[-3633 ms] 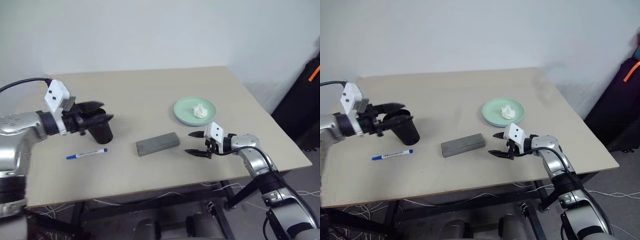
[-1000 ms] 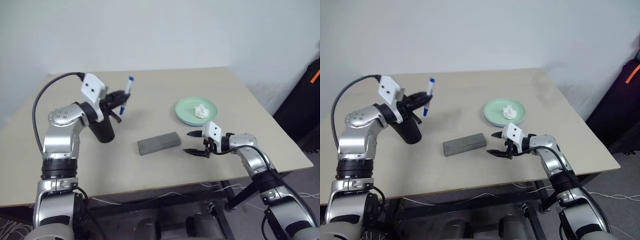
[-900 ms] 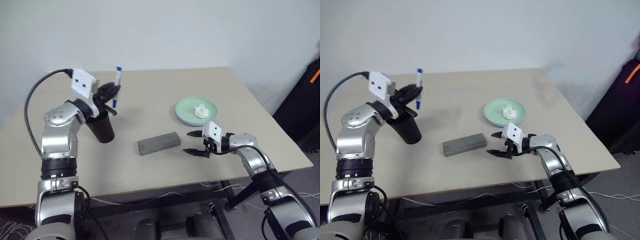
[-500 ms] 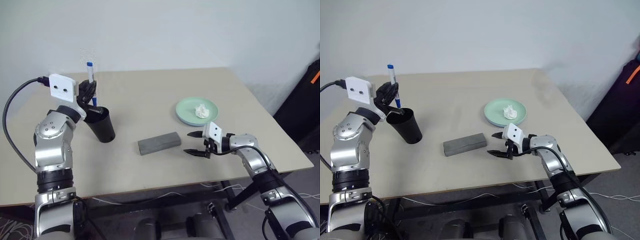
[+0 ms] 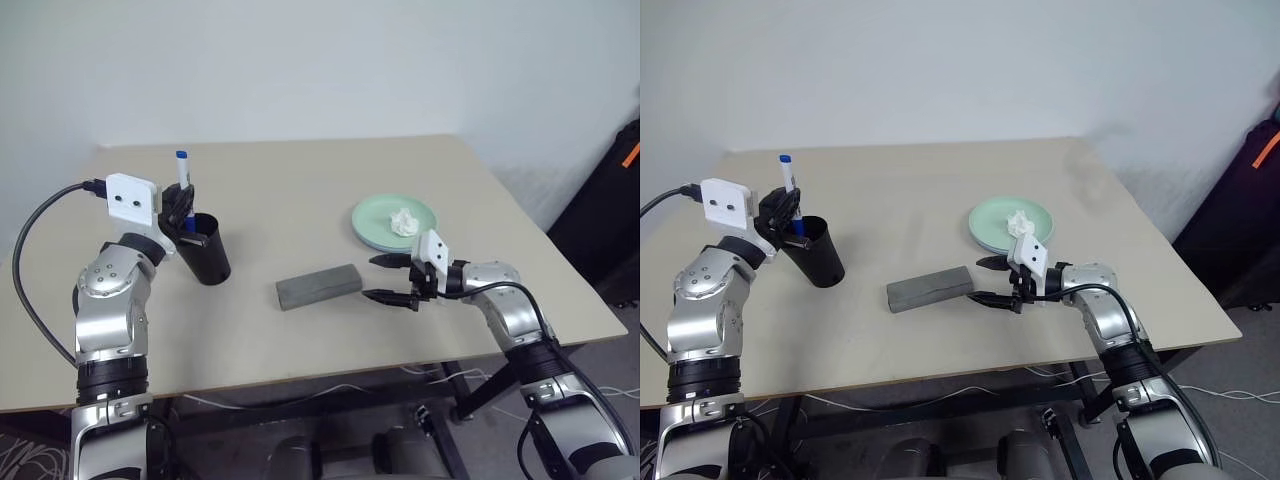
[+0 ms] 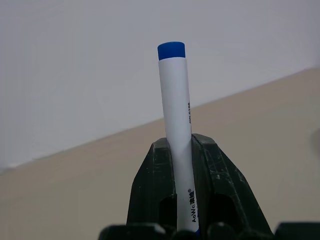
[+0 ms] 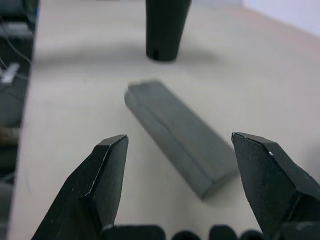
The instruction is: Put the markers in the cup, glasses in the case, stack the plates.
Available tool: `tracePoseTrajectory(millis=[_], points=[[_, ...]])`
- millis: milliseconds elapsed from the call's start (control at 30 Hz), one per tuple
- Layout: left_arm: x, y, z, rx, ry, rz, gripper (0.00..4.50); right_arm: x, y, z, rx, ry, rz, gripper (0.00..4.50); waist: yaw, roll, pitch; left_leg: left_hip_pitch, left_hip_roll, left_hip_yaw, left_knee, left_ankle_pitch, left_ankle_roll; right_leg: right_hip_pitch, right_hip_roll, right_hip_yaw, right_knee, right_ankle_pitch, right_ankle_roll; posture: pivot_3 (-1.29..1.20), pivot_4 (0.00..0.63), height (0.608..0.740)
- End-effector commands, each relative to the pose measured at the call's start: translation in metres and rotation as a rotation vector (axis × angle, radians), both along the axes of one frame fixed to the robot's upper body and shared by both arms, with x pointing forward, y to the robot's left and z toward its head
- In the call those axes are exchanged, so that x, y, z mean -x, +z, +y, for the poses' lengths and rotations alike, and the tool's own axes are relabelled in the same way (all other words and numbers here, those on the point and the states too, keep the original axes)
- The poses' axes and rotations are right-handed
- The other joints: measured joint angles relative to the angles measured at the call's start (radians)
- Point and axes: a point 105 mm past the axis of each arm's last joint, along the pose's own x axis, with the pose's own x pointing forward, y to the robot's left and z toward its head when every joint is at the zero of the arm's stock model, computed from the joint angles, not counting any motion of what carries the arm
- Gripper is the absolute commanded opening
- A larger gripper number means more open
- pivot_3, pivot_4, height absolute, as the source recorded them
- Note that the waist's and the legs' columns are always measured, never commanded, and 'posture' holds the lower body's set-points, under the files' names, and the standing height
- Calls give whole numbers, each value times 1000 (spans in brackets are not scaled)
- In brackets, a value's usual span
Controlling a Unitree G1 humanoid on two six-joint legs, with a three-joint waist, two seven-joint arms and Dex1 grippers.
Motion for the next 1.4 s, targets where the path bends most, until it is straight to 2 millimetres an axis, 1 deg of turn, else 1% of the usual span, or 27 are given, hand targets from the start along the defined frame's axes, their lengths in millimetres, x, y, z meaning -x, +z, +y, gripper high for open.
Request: tracePoseTrajectory(millis=[33, 167, 300, 367, 400, 633, 733, 767, 800, 933, 1000, 1100, 1167, 1267, 1300, 1400], points=[[-2, 8, -1, -5, -6, -50, 84, 0, 24, 2, -60, 19, -44, 3592, 0, 0, 0, 0, 0, 0, 0, 0, 0, 0, 0, 0, 0, 0, 0, 0, 0, 740], [-5, -3, -1, 3, -6, -48, 84, 2, 29, 3, -77, 23, -43, 3592, 0, 0, 0, 0, 0, 0, 0, 0, 0, 0, 0, -1, 0, 0, 0, 0, 0, 740], [-10, -13, -2, 21, -11, -32, 84, 2, 29, 4, -76, 21, -45, 3592, 0, 0, 0, 0, 0, 0, 0, 0, 0, 0, 0, -1, -1, 0, 0, 0, 0, 740], [-11, -16, -2, 21, -9, -30, 808, 2, 28, 4, -75, 21, -46, 3592, 0, 0, 0, -1, 0, 0, 0, 0, 0, 0, 0, -1, 0, 0, 0, 0, 0, 740], [-11, -17, -2, 21, -8, -30, 989, 2, 28, 4, -75, 20, -46, 3592, 0, 0, 0, -1, 0, 0, 0, 0, 0, 0, 0, -1, -1, 0, 0, 0, 0, 740], [-12, -19, -6, 26, -24, -32, 3360, 2, 26, 3, -67, 14, -46, 3592, 0, 0, 0, -1, 0, 0, 0, 0, 0, 0, -1, -1, -1, 0, 0, 0, 0, 740], [-12, -14, -9, 31, -32, -50, 3360, 2, 26, 2, -68, 15, -45, 3592, 0, 0, 0, -1, 0, 0, 0, 0, 0, 0, -1, -1, -1, 0, 0, 0, 0, 740], [-11, -10, -11, 34, -37, -66, 3360, 2, 26, 2, -69, 15, -43, 3592, 0, 0, 0, -1, 0, 0, -1, 0, 0, 0, -1, -1, -1, 0, 0, 0, 0, 740], [-11, -5, -11, 39, -42, -82, 3360, 2, 26, 3, -70, 16, -42, 3592, 0, 0, 0, -1, 0, 0, -1, 0, 0, 0, -1, -1, -1, 0, 0, 0, 0, 740], [-8, 26, -13, 77, -78, -160, 3360, 1, 23, 3, -67, 14, -26, 3592, 0, 0, 0, -1, 0, 0, -1, 0, 0, -1, -1, -1, -1, 0, 0, 0, 0, 740], [-3, 37, -24, 89, -166, -162, 3360, -2, 18, 3, -49, -2, -14, 3592, 0, 0, 0, -1, 0, 0, -1, 0, 0, -1, -1, -2, -1, 0, 0, 0, 0, 740], [9, 46, -53, 66, -337, -134, 3360, -6, 9, -3, -25, -30, -1, 3592, 0, 0, 0, -1, 0, 0, -1, 0, 0, -1, -1, -1, -2, 0, 0, 0, 0, 740], [19, 44, -69, 49, -433, -91, 3360, -11, 4, -6, -8, -59, 1, 3592, 0, 0, 0, -1, 0, 0, -1, 0, 0, -1, -1, -1, -2, 0, 0, 0, 0, 740], [31, 32, -89, 0, -521, -26, 3360, -19, -1, -13, 11, -116, -7, 3592, 0, 0, 0, 0, 0, 0, -2, 0, 0, -1, -1, -1, -2, 0, 0, 0, 0, 740], [33, 25, -94, -10, -533, -3, 3360, -21, -1, -16, 10, -135, -9, 3592, 0, 0, 0, 0, 0, 0, -2, 0, 0, -1, -1, -1, -2, 0, 0, 0, 0, 740], [36, 6, -100, -20, -539, 48, 3360, -25, -2, -24, 5, -171, -10, 3592, 0, 0, 0, 0, 0, 0, -2, 0, 0, -1, 0, -1, -1, 0, -1, 0, 0, 740]])
